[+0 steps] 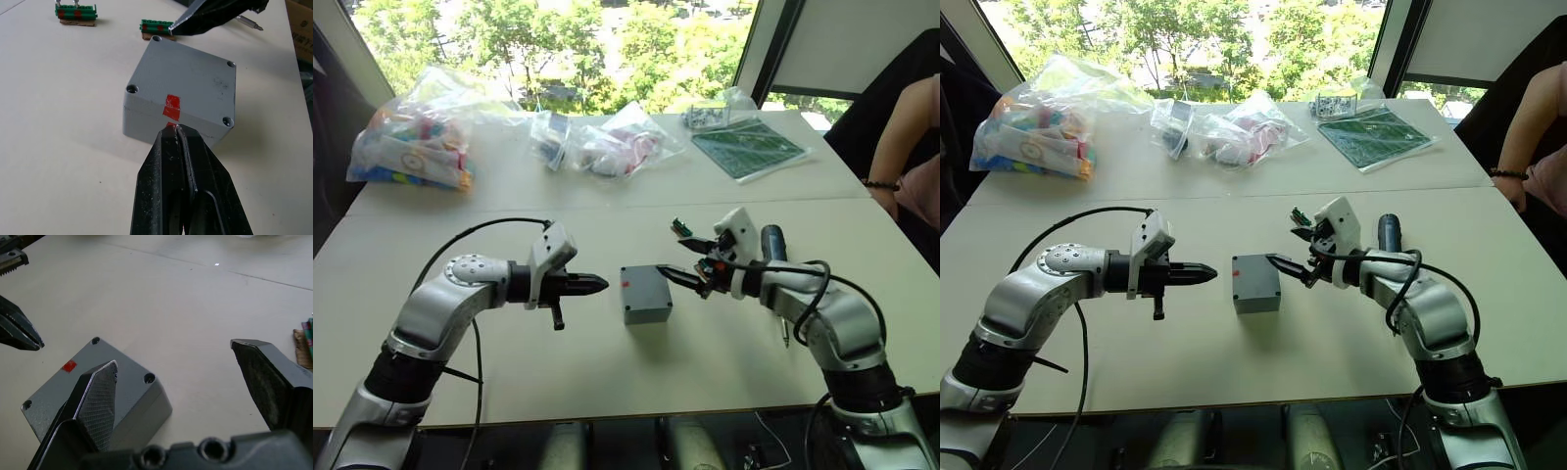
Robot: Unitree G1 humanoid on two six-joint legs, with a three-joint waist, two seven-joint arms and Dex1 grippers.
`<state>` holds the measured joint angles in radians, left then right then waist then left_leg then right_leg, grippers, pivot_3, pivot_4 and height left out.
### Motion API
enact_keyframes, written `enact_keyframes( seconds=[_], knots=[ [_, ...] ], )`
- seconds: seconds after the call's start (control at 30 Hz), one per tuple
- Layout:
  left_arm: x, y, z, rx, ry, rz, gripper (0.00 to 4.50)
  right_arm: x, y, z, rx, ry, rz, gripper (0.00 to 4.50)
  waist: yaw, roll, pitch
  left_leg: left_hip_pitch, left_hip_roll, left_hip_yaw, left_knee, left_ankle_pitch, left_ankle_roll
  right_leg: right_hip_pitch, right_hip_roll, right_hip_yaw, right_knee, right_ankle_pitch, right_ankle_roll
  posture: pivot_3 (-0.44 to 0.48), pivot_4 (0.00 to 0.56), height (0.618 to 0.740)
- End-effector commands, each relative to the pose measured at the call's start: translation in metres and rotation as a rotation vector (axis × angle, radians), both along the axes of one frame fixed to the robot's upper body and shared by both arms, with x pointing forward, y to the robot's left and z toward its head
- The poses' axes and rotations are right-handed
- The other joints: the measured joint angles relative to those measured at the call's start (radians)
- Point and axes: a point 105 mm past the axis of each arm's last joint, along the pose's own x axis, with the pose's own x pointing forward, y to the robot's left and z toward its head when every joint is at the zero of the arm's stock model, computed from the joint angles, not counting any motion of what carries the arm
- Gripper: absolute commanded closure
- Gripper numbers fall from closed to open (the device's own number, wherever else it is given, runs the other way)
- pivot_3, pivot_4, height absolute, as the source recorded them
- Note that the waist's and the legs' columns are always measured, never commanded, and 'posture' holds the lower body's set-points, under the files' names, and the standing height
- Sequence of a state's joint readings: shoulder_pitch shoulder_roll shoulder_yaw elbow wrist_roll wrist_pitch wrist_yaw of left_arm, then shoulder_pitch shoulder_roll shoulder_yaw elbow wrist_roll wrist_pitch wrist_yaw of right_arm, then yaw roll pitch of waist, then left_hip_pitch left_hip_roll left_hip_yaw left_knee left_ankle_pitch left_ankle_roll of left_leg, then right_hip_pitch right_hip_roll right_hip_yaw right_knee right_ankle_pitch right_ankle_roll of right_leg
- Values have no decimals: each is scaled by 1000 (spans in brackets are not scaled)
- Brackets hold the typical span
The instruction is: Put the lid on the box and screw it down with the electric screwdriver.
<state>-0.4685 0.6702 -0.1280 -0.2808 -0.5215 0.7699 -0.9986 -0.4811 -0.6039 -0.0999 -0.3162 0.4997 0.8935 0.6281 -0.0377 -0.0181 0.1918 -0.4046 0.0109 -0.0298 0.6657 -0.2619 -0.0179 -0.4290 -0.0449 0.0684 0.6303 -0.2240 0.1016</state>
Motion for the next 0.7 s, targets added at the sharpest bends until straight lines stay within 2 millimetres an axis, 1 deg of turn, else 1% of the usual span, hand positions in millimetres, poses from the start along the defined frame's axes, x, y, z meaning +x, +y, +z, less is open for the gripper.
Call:
enact_keyframes(
  seconds=[0.03, 0.07, 0.13, 0.2, 0.23, 0.27, 0.33, 0.37, 0.5, 0.6, 0.7],
  knots=[
    [-5, -10, 28, -43, -94, -67, 4500, 4, -50, 45, -71, -27, -168, 316, 2, 0, 0, 0, 0, 0, 0, 0, 0, 0, 0, 0, 0, 0, 0, 0, 150, 740],
    [-5, -12, 30, -43, -107, -79, 4500, 3, -61, 50, -119, -7, -189, 143, 3, 0, 0, 0, 0, 0, 0, 0, 0, 0, 0, 0, 0, 0, 0, 0, 150, 740],
    [-5, -15, 32, -40, -120, -88, 4500, 2, -69, 54, -177, 25, -201, 143, 2, 0, 0, 0, 0, 0, -1, 0, 0, 0, 0, 0, -2, 0, 0, 0, 150, 740],
    [-6, -20, 36, -43, -151, -105, 4500, 7, -90, 55, -239, 121, -321, 143, -9, 0, 0, 0, 0, 0, -2, 0, 0, 0, 0, 0, -2, -1, 0, 0, 150, 740],
    [-7, -22, 37, -46, -164, -112, 4500, 8, -97, 56, -256, 159, -368, 143, -10, 0, 0, 0, 1, 2, -2, 0, 0, -1, 0, 0, -2, -1, 0, 0, 150, 740],
    [-9, -24, 40, -51, -180, -121, 4500, 7, -104, 50, -256, 241, -427, 143, -10, 1, 0, 1, 1, 3, -2, 0, 0, -1, 0, 1, -1, 0, 0, 0, 150, 740],
    [-14, -29, 41, -44, -211, -145, 4500, -6, -100, 32, -235, 414, -404, 143, -8, 1, 0, 1, 1, 2, -2, 0, 0, -1, 0, 1, -1, 0, 0, 0, 150, 740],
    [-17, -30, 40, -35, -225, -154, 4500, -10, -102, 23, -238, 472, -415, 143, -6, 1, 0, 1, 1, 2, -2, 0, 0, -1, 1, 1, 0, 0, -1, 0, 150, 740],
    [-23, -35, 37, -14, -265, -154, 4500, -12, -119, -3, -195, 629, -487, 143, -5, 1, 0, -1, 1, 2, -2, 0, 0, -1, 1, 1, -2, 0, 0, 0, 150, 740],
    [-28, -44, 34, -54, -251, -149, 4500, -15, -128, -18, -159, 727, -508, 143, -4, 1, 0, -2, -1, 3, -1, 0, 0, -1, -1, 2, -2, 0, 0, 0, 150, 740],
    [-31, -49, 31, -82, -238, -131, 4500, -14, -134, -25, -149, 781, -538, 143, -5, 1, 0, -2, -1, 3, 0, 0, 0, -1, -1, 3, -2, 0, 0, 0, 150, 740]
  ],
)
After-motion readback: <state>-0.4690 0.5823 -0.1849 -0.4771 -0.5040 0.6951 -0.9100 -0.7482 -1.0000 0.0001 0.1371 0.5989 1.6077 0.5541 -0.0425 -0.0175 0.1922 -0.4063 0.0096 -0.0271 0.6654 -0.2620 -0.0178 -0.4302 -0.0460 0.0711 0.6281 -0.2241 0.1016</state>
